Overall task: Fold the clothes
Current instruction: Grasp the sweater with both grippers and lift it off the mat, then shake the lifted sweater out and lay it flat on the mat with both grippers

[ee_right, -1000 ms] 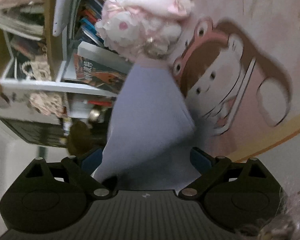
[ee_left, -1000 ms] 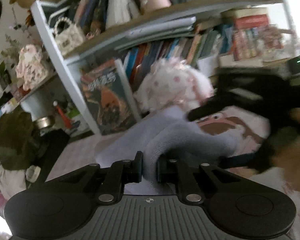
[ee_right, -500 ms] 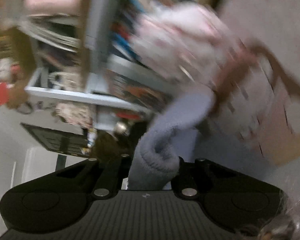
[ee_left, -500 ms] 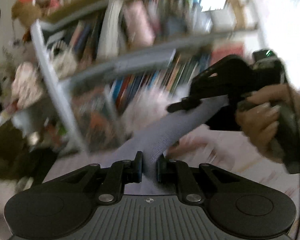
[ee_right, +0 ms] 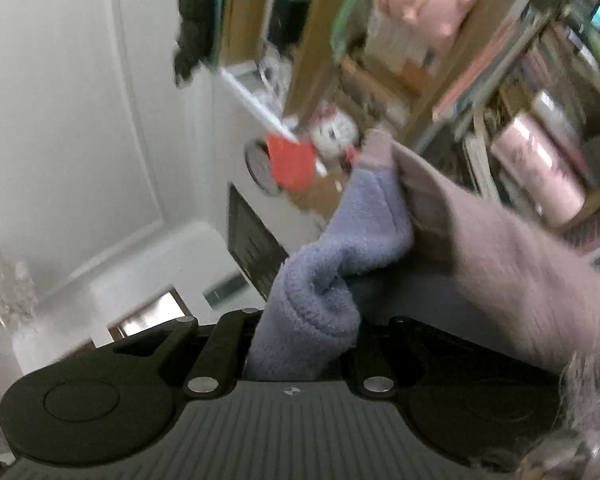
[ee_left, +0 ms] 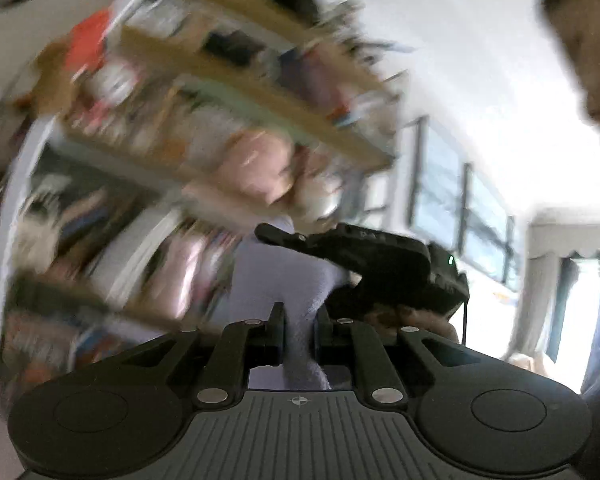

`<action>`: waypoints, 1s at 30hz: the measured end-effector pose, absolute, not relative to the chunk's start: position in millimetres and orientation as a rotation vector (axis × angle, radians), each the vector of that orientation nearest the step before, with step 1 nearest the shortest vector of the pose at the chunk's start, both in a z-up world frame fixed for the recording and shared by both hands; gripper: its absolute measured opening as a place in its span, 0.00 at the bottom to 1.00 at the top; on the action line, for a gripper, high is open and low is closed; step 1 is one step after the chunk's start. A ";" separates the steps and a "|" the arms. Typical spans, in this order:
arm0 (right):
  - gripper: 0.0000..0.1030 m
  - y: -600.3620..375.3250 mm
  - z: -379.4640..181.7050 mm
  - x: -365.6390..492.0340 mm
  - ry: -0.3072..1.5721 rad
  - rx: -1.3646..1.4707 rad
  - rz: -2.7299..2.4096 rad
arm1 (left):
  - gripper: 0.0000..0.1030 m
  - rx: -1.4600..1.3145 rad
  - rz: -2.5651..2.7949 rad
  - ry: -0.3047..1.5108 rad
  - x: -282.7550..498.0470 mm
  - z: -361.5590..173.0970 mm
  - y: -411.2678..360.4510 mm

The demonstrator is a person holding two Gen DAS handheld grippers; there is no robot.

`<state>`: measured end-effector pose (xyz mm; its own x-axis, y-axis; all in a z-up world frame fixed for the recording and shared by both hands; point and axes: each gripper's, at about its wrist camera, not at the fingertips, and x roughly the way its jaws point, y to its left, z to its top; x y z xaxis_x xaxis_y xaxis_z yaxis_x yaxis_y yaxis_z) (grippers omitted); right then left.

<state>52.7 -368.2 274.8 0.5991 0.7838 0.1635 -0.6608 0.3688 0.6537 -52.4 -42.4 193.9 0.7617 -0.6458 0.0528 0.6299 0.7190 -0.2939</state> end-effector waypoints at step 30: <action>0.55 -285.1 -22.3 69.3 0.880 0.183 0.099 | 0.18 -0.062 -0.224 0.796 93.4 -38.7 40.5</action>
<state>69.3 -285.1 -22.3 0.6339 0.1610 -0.7565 -0.0104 0.9798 0.1998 93.4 40.5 -38.7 0.6776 -0.2224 -0.7010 0.1757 0.9745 -0.1393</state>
